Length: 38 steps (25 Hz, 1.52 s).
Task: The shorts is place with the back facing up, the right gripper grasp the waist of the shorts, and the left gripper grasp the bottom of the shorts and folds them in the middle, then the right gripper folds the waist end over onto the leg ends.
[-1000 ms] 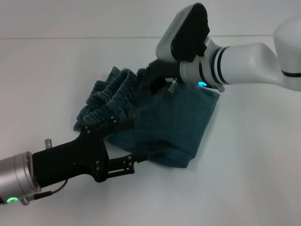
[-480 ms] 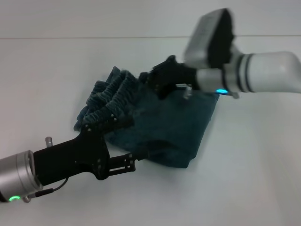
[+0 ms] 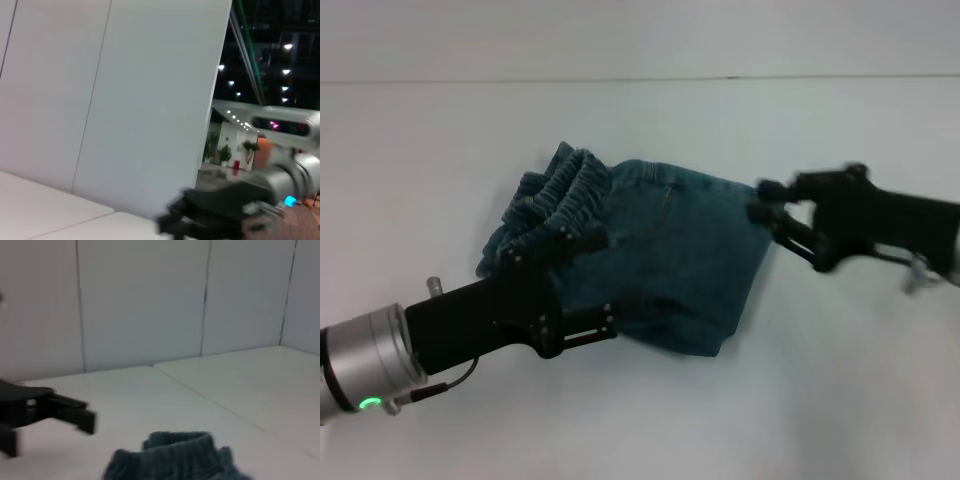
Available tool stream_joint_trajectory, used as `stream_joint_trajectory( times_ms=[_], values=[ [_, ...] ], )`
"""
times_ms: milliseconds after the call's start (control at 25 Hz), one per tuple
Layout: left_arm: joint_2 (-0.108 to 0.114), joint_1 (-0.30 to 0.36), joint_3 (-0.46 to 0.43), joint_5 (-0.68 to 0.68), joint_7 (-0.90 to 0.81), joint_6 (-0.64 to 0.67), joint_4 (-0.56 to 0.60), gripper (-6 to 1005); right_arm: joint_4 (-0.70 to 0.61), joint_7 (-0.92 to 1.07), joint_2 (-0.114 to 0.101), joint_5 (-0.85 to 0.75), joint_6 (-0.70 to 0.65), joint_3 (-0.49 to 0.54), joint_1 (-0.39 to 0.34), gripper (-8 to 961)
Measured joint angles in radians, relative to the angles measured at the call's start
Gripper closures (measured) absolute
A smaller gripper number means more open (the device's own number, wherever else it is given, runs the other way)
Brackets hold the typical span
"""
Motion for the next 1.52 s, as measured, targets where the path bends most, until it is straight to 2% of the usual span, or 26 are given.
stream_joint_trajectory(
  times_ms=[40,240,360,480,640,800,1040,1520],
  values=[
    [0.001,-0.004,0.0,-0.003,-0.005,-0.003,-0.006,150,0.009,0.0,-0.001,-0.003,-0.058,0.035,-0.016,836],
    [0.009,-0.026,0.02,0.001,-0.098,-0.046,0.006,149,0.034,-0.009,-0.002,-0.093,-0.338,0.251,-0.089,648],
    [0.031,-0.047,0.089,0.019,-0.21,-0.064,0.039,149,0.037,-0.043,-0.002,-0.195,-0.464,0.393,-0.113,512],
    [0.048,-0.068,0.143,0.057,-0.293,-0.073,0.072,148,0.048,-0.107,-0.003,-0.294,-0.56,0.512,-0.121,364],
    [0.057,-0.094,0.187,0.135,-0.389,-0.085,0.129,147,0.052,-0.167,-0.005,-0.397,-0.63,0.616,-0.116,250],
    [0.063,-0.112,0.211,0.184,-0.419,-0.099,0.156,144,0.063,-0.179,-0.006,-0.476,-0.636,0.629,-0.088,136],
    [0.069,-0.105,0.259,0.19,-0.42,-0.088,0.196,143,0.086,-0.227,-0.006,-0.52,-0.647,0.631,-0.055,22],
    [0.08,-0.061,0.244,0.225,-0.433,-0.007,0.265,143,0.086,-0.244,-0.003,-0.516,-0.654,0.641,-0.024,22]
  ],
)
